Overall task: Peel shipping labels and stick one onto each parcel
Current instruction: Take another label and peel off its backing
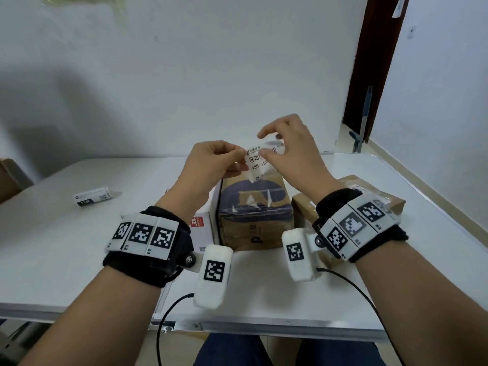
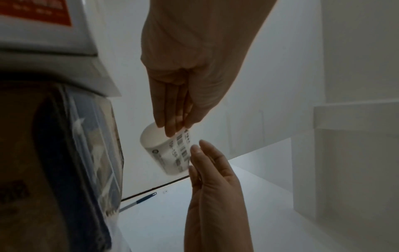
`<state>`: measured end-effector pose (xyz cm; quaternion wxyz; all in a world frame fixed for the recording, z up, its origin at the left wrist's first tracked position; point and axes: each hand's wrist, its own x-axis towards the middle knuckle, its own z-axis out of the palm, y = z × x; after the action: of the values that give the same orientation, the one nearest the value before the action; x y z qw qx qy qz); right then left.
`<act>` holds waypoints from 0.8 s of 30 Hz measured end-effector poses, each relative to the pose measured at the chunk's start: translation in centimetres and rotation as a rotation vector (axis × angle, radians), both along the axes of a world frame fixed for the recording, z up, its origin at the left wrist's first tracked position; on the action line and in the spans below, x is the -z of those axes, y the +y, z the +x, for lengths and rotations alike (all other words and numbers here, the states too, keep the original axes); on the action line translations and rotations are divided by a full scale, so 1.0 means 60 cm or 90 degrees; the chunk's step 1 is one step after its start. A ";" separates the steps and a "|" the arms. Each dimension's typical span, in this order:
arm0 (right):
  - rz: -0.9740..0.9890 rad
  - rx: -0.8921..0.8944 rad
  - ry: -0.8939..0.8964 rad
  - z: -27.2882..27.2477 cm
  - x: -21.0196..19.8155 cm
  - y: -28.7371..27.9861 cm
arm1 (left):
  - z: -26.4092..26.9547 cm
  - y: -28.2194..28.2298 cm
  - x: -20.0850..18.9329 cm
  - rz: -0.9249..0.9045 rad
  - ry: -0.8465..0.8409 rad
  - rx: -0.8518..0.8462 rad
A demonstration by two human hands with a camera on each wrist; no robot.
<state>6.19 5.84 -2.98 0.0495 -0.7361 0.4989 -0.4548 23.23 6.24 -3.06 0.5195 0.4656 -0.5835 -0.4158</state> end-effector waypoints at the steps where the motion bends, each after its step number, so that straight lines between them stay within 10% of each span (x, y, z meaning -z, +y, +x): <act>1: 0.001 0.006 -0.042 0.003 -0.001 0.002 | -0.002 -0.001 0.003 0.006 0.031 -0.002; 10: 0.131 -0.046 -0.179 0.007 0.024 0.011 | -0.033 0.006 0.030 0.072 0.170 0.076; 24: 0.108 -0.041 -0.152 0.000 0.027 0.015 | -0.032 0.010 0.031 0.033 0.089 0.066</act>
<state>6.22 6.75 -4.60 0.1853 -0.6854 0.5024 -0.4935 21.32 6.85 -4.91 0.5247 0.4181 -0.5578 -0.4887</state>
